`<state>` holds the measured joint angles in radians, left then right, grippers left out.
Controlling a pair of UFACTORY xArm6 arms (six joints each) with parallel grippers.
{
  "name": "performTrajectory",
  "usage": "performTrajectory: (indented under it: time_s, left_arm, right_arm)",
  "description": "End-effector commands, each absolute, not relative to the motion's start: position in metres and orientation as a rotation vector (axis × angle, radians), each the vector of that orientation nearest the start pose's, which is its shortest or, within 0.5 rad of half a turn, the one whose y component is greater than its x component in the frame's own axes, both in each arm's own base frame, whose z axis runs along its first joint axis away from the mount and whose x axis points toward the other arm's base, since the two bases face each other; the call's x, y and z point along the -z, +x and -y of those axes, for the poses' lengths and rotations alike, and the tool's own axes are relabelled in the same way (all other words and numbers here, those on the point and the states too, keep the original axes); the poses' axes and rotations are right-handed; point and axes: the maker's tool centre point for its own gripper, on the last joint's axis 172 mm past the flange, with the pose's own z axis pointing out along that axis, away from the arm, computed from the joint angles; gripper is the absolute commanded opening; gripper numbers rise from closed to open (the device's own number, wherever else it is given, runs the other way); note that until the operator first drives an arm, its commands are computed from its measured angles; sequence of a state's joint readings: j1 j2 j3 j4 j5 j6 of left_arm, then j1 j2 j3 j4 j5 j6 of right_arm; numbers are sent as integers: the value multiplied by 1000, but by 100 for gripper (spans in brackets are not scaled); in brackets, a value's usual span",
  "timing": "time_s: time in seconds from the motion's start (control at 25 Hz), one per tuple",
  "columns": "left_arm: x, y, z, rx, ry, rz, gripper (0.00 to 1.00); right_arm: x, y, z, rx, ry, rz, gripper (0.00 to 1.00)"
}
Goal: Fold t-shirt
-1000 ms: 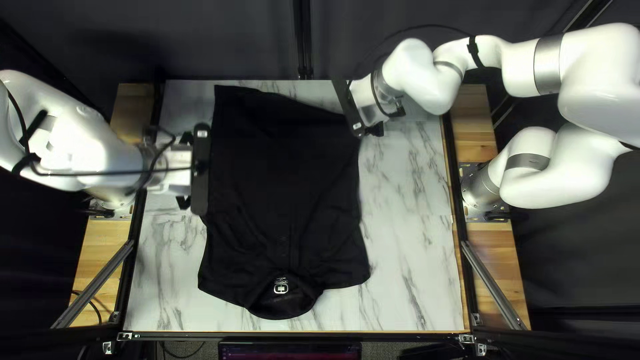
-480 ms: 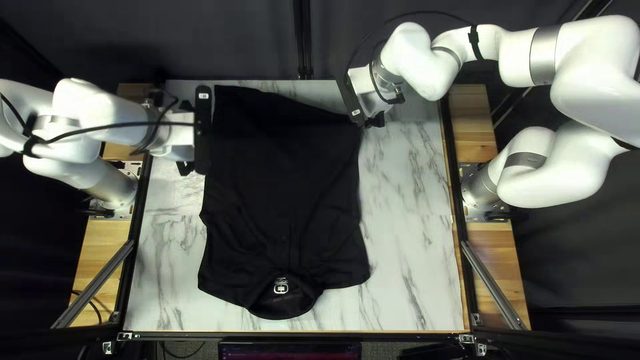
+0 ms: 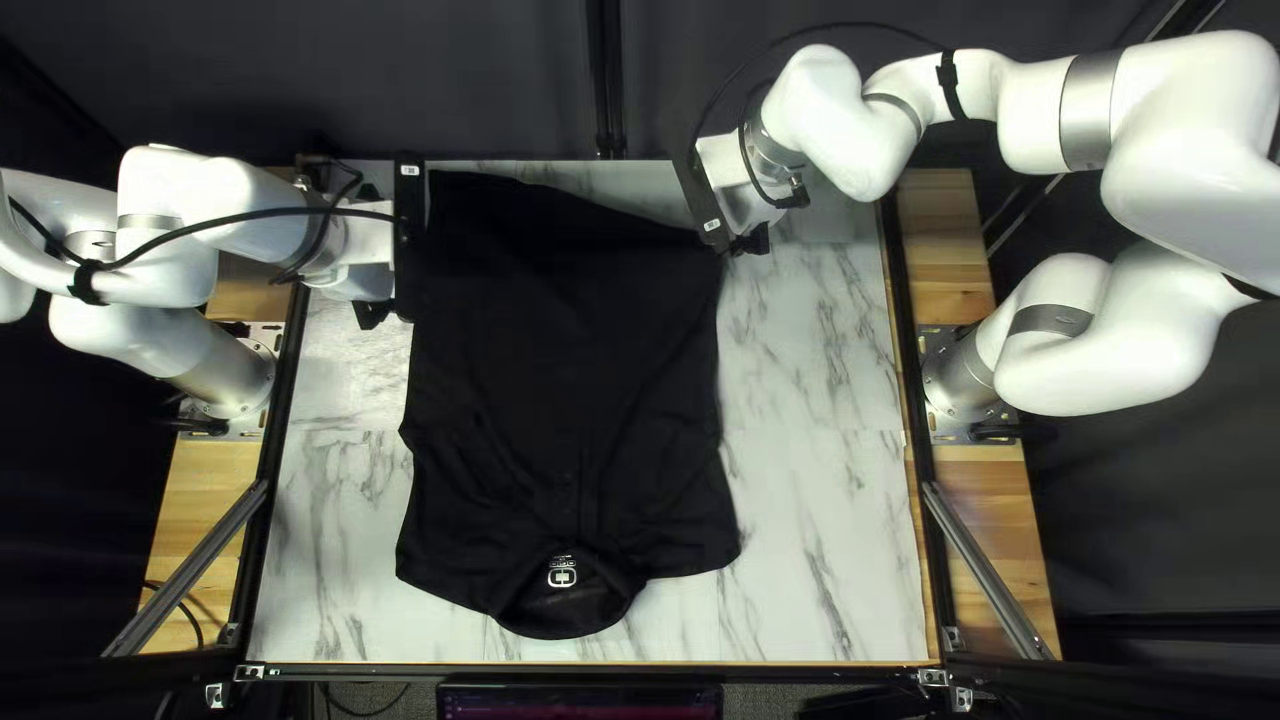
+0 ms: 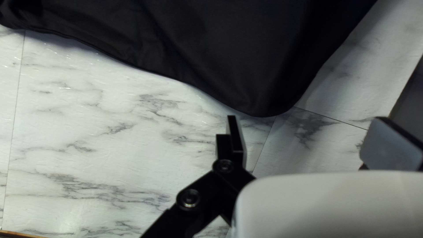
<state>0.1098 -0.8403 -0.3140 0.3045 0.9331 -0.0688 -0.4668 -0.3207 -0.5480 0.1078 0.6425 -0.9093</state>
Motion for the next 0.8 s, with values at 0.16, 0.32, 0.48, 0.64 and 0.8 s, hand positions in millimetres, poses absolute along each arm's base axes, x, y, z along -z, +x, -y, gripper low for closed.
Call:
performTrajectory:
  time_s: [0.16,0.32,0.48,0.64,0.8]
  left_arm:
    - [-190,297,-84,308,-2857,34,100]
    - [-194,294,-85,307,-2864,45,100]
    - [-239,270,-92,297,-2844,56,100]
    - [-288,240,-97,318,-2839,48,100]
    - [-337,212,-91,347,-2839,41,100]
  right_arm:
    - [-147,369,174,357,-3155,580,100]
    - [-147,369,174,357,-3155,580,100]
    - [-147,369,174,357,-3155,580,100]
    - [-147,369,174,357,-3155,580,100]
    - [-147,369,174,357,-3155,580,100]
